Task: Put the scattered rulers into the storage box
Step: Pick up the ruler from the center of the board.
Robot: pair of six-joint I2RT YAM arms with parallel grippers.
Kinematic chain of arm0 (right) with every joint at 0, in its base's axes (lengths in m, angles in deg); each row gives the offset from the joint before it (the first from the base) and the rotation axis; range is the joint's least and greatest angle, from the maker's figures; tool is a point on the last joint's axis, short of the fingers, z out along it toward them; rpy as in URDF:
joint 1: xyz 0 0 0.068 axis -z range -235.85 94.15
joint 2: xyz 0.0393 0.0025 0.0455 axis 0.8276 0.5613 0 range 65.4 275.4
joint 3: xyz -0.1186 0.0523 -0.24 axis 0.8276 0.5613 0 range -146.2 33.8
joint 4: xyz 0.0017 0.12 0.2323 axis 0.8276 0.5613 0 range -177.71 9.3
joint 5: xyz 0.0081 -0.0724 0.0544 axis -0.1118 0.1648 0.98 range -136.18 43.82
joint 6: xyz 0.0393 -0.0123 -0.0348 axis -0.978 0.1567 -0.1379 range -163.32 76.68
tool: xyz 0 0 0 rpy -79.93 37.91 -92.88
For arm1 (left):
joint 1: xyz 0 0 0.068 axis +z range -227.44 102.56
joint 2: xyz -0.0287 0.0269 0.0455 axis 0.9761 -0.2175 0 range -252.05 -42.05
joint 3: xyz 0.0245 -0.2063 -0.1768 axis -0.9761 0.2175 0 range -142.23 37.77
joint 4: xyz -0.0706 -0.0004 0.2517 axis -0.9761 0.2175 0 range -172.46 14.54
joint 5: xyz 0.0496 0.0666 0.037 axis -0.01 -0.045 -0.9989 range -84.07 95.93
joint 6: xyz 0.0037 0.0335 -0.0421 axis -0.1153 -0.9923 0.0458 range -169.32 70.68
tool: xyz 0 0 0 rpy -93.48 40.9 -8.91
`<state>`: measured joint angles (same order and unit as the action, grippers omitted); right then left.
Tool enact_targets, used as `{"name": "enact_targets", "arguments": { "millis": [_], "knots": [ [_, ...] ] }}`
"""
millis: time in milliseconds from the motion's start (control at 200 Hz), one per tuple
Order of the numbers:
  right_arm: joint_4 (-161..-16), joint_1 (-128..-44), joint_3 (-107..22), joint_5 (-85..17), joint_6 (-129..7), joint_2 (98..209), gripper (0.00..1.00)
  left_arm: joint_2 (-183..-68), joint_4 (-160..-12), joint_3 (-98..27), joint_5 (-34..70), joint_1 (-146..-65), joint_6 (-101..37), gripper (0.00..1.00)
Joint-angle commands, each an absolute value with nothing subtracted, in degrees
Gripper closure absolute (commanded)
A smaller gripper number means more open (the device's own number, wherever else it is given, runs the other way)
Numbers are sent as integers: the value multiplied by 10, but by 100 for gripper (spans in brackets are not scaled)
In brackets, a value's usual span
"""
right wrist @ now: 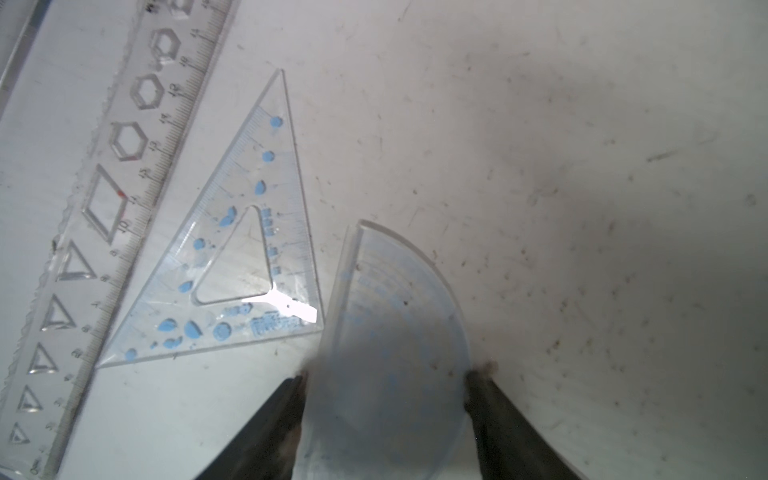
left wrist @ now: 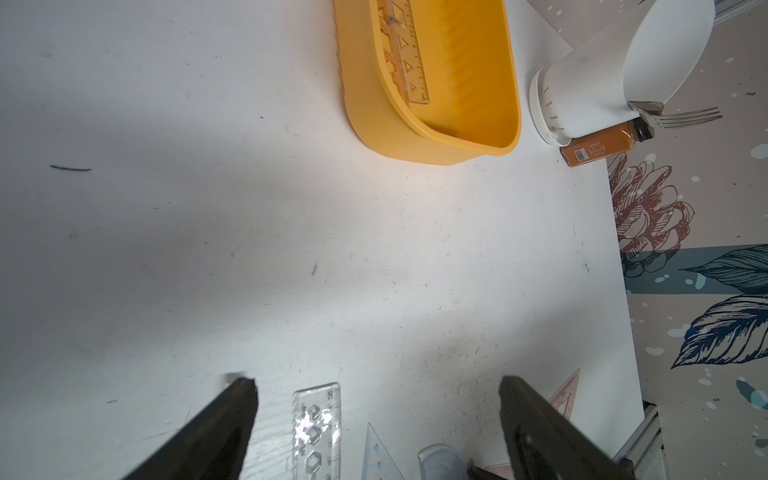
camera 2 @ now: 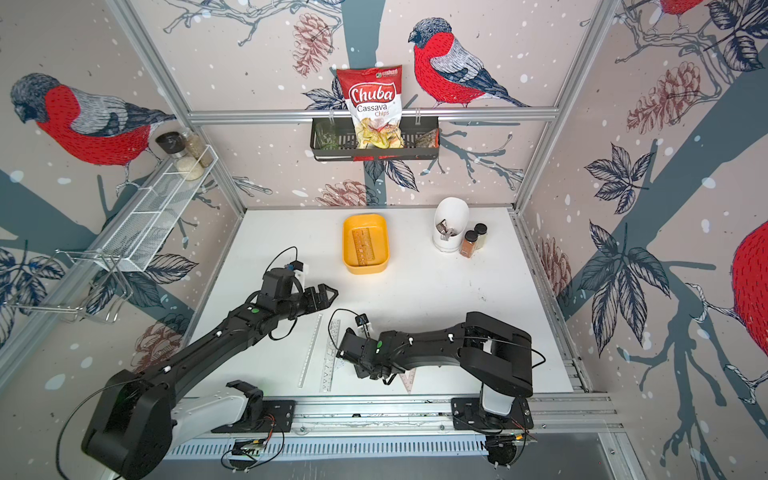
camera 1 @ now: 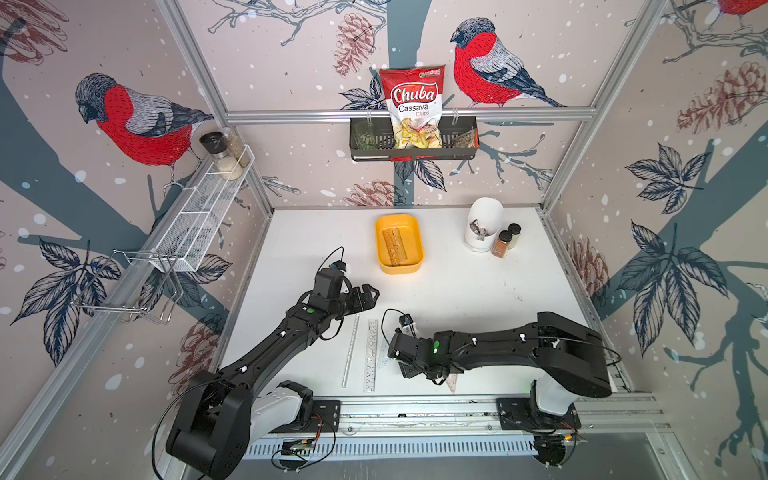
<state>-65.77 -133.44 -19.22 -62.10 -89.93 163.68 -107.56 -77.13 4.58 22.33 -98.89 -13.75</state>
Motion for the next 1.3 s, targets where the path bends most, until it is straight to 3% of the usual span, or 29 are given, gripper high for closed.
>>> {"name": "enact_targets", "arguments": {
  "millis": [0,320,881,1296],
  "knots": [
    [-633,-1333,-190,-628,-910,1643,33,-1074,-774,44,223,-989,-145,5],
    [-659,-1307,-181,-638,-886,1651,38,-1072,-771,43,219,-990,-145,5],
    [-760,-1172,-225,-632,-782,1693,43,-1091,-795,49,243,-990,-143,6],
    [-830,-1126,-211,-531,-769,1621,40,-1134,-841,45,288,-1020,-114,12]
  ]
}}
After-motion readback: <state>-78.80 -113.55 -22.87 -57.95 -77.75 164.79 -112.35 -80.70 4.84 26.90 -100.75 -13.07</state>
